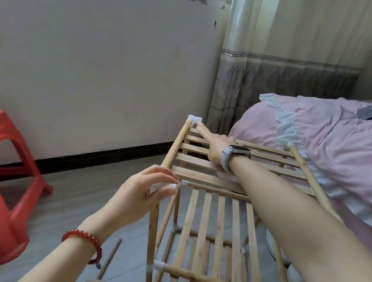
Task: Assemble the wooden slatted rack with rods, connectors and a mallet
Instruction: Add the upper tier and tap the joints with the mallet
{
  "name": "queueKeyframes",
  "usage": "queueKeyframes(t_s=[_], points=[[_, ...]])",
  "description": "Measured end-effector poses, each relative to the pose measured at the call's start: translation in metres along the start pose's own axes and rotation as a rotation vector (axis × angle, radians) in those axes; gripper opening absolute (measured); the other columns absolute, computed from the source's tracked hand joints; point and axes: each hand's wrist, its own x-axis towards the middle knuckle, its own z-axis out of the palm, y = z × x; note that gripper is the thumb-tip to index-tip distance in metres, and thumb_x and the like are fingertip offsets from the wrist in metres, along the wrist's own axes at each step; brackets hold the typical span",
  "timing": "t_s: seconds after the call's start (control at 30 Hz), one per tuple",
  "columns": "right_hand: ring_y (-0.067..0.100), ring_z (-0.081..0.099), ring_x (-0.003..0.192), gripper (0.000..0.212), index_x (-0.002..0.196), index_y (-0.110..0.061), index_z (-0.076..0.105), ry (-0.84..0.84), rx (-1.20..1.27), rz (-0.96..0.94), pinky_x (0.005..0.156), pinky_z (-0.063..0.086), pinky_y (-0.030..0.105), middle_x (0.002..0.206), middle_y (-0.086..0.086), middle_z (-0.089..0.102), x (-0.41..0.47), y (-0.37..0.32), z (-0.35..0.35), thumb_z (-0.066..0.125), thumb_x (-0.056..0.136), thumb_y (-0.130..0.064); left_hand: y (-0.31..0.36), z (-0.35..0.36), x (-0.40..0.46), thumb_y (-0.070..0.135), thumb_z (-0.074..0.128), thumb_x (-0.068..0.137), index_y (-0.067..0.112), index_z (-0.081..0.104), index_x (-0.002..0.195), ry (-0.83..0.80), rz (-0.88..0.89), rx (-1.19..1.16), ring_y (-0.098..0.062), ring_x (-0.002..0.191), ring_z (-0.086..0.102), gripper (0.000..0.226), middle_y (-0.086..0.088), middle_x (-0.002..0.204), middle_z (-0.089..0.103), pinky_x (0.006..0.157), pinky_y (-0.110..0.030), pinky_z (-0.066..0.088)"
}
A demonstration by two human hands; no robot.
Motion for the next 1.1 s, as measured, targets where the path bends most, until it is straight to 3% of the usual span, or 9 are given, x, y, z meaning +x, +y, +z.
queueKeyframes(t_s=[0.17, 0.3, 0.47, 0.6, 0.7, 0.8, 0.93, 1.0, 1.1], points=[[0.034, 0.051, 0.112, 0.036, 0.127, -0.004, 0.037, 0.048, 0.087, 0.037, 0.084, 0.041, 0.038, 0.121, 0.016, 0.055, -0.019, -0.010, -0.026, 0.041, 0.092, -0.006, -0.006, 0.010, -0.004, 0.063, 0.040, 0.090, 0.031, 0.060, 0.115, 0.085, 0.024, -0.008, -0.002, 0.119, 0.052, 0.045, 0.024, 0.125, 0.053, 0.097, -0.035, 0.050], [0.032, 0.059, 0.096, 0.031, 0.124, -0.015, 0.040, 0.178, 0.126, -0.092, 0.074, 0.045, 0.037, 0.109, 0.012, 0.061, -0.054, -0.015, -0.072, 0.042, 0.093, -0.013, -0.004, 0.015, -0.006, 0.059, 0.041, 0.089, 0.039, 0.055, 0.118, 0.126, -0.050, -0.062, -0.003, 0.129, 0.042, 0.038, 0.019, 0.136, 0.048, 0.105, -0.033, 0.040], [0.023, 0.059, 0.093, 0.034, 0.131, -0.031, 0.041, 0.224, -0.125, -0.299, 0.067, 0.036, 0.031, 0.104, -0.001, 0.062, -0.131, -0.011, -0.086, 0.034, 0.100, -0.041, 0.004, 0.018, -0.007, 0.040, 0.049, 0.095, 0.045, 0.050, 0.114, 0.164, -0.106, -0.062, 0.006, 0.133, 0.027, 0.020, 0.029, 0.131, 0.044, 0.107, -0.010, 0.022], [0.016, 0.053, 0.077, 0.028, 0.116, -0.029, 0.047, 0.271, -0.225, -0.384, 0.055, 0.029, 0.028, 0.095, -0.006, 0.060, -0.177, -0.001, -0.052, 0.030, 0.099, -0.043, 0.009, 0.022, -0.010, 0.014, 0.045, 0.097, 0.034, 0.054, 0.115, 0.177, -0.169, -0.265, 0.006, 0.136, 0.026, 0.029, 0.021, 0.131, 0.047, 0.105, -0.005, 0.025], [0.014, 0.051, 0.067, 0.025, 0.113, -0.028, 0.051, 0.329, -0.161, -0.387, 0.051, 0.029, 0.026, 0.086, -0.005, 0.062, -0.188, 0.001, -0.028, 0.034, 0.099, -0.041, 0.016, 0.028, -0.009, 0.007, 0.042, 0.098, 0.020, 0.055, 0.122, 0.215, -0.222, -0.357, 0.004, 0.135, 0.028, 0.030, 0.006, 0.136, 0.049, 0.102, -0.003, 0.027], [0.013, 0.056, 0.055, 0.018, 0.101, -0.029, 0.061, 0.439, -0.098, -0.366, 0.046, 0.032, 0.023, 0.068, -0.007, 0.062, -0.192, 0.004, -0.014, 0.046, 0.093, -0.035, 0.022, 0.031, -0.009, 0.005, 0.040, 0.099, 0.013, 0.054, 0.126, 0.240, -0.244, -0.389, 0.009, 0.131, 0.030, 0.032, 0.004, 0.136, 0.049, 0.097, 0.001, 0.026], [0.013, 0.045, 0.042, 0.007, 0.089, -0.030, 0.060, 0.474, -0.177, -0.344, 0.042, 0.008, 0.017, 0.055, -0.007, 0.053, -0.193, 0.012, -0.003, 0.061, 0.084, -0.036, 0.024, 0.027, -0.012, 0.006, 0.040, 0.099, 0.018, 0.055, 0.122, 0.263, -0.255, -0.425, 0.021, 0.122, 0.035, 0.030, 0.009, 0.132, 0.051, 0.095, 0.002, 0.028], [0.012, 0.034, 0.037, 0.012, 0.084, -0.029, 0.060, 0.481, -0.193, -0.361, 0.044, 0.002, 0.015, 0.050, -0.007, 0.049, -0.192, 0.010, -0.002, 0.070, 0.078, -0.034, 0.026, 0.028, -0.011, 0.019, 0.041, 0.094, 0.025, 0.056, 0.118, 0.286, -0.274, -0.456, 0.014, 0.125, 0.037, 0.029, 0.012, 0.130, 0.052, 0.097, -0.001, 0.029], [0.011, 0.028, 0.038, 0.016, 0.081, -0.027, 0.061, 0.502, -0.193, -0.380, 0.044, 0.002, 0.016, 0.049, -0.006, 0.047, -0.187, 0.008, 0.000, 0.074, 0.074, -0.033, 0.030, 0.030, -0.007, 0.026, 0.037, 0.085, 0.030, 0.057, 0.114, 0.321, -0.308, -0.489, -0.005, 0.133, 0.036, 0.035, 0.010, 0.132, 0.052, 0.108, -0.016, 0.030]])
